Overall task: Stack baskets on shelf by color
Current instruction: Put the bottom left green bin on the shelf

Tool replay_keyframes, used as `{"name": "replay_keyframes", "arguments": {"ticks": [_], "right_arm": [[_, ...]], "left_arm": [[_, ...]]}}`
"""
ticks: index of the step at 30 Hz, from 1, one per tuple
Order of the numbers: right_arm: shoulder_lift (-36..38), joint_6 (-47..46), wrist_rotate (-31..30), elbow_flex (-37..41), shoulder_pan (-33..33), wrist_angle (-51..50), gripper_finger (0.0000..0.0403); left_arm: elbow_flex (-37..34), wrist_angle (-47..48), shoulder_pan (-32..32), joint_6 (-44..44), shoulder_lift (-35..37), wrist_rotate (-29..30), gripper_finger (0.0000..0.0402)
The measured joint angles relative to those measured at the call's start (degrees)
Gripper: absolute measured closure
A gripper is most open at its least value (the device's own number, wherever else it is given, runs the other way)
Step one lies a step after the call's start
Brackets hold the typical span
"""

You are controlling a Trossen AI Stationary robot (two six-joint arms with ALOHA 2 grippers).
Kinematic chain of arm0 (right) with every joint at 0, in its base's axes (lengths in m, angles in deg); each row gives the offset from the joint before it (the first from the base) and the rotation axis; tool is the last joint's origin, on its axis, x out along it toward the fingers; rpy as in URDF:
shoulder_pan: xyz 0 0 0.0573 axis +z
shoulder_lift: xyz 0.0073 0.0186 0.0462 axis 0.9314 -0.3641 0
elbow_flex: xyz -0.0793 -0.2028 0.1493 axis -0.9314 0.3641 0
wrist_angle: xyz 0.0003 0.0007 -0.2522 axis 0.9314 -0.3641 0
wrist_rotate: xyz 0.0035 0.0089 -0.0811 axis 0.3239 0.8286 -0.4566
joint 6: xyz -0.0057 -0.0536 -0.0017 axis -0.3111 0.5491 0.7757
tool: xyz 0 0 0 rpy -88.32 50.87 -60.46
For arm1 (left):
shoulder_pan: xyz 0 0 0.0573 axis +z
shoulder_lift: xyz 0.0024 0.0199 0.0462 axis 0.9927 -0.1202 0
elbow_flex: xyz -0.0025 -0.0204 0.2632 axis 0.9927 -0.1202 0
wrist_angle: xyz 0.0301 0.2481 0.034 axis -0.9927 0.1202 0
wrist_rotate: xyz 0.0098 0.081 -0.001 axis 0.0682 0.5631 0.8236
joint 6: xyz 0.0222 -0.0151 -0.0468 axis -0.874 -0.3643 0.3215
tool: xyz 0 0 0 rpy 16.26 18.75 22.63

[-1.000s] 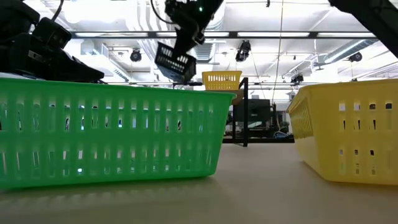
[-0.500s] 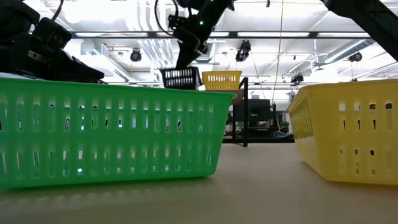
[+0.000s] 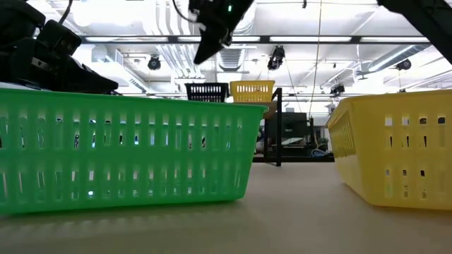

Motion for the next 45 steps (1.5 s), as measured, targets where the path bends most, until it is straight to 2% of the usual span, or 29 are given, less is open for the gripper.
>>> {"name": "replay_keyframes", "arguments": {"ticks": [3,7,13,17,18,20,25,27,30,32,34,36,41,43,45], "right_arm": [[1.69,-2.9,0.17,4.0,3.57,-2.53,0.0326],[5.81,-9.63,-0.25,15.76,10.19,0.02,0.0349],[13.0,-25.27,-7.76,36.74,23.08,16.08,0.0374],[16.82,-36.29,-13.16,47.28,32.18,26.12,0.0376],[17.93,-38.86,-14.93,49.31,34.54,28.11,0.0375],[19.73,-42.35,-19.33,52.76,38.95,31.56,0.0374],[22.74,-44.38,-33.56,58.05,47.44,34.99,0.0374],[23.99,-44.14,-39.45,59.44,49.32,34.99,0.0374],[25.24,-44.68,-44.85,61.62,50.28,34.98,0.0374],[25.92,-46.45,-45.49,63.02,50.25,35.06,0.0374],[26.34,-48.25,-45.48,64.34,50.19,35.36,0.0374],[26.41,-49.18,-45.3,65.4,50.24,35.45,0.0374],[26.02,-49.75,-45.15,67.66,50.59,38.11,0.0374],[26.02,-49.73,-45.15,68.77,50.91,41.29,0.0374],[26.02,-49.46,-45.17,69.65,51.41,43.68,0.0374]], "left_arm": [[0.0,0.0,0.02,0.02,0.0,0.0,0.0399],[0.0,0.0,0.0,0.02,-0.04,0.0,0.0399],[0.0,0.0,0.02,0.02,-0.02,0.0,0.0399],[0.0,-0.01,0.02,-0.05,0.0,0.0,0.0399],[0.0,-0.15,0.01,-1.42,0.0,0.05,0.0399],[0.0,-1.12,0.0,-10.17,0.0,0.13,0.0399],[0.0,-4.23,0.01,-31.3,0.0,0.2,0.0399],[0.0,-6.9,0.0,-34.38,-0.14,-0.11,0.0399],[0.0,-13.34,0.0,-29.1,-0.36,-4.05,0.0399],[0.0,-17.78,-0.01,-18.82,-0.4,-7.59,0.0399],[0.0,-21.93,0.0,-9.26,-0.39,-8.33,0.0399],[0.0,-25.34,0.0,-3.39,-0.37,-8.31,0.0399],[0.04,-35.63,-0.04,0.5,-1.51,-8.77,0.0399],[0.93,-34.56,-0.08,1.33,-2.95,-11.36,0.04],[4.33,-29.08,-0.47,1.35,-5.57,-13.2,0.04]]}}
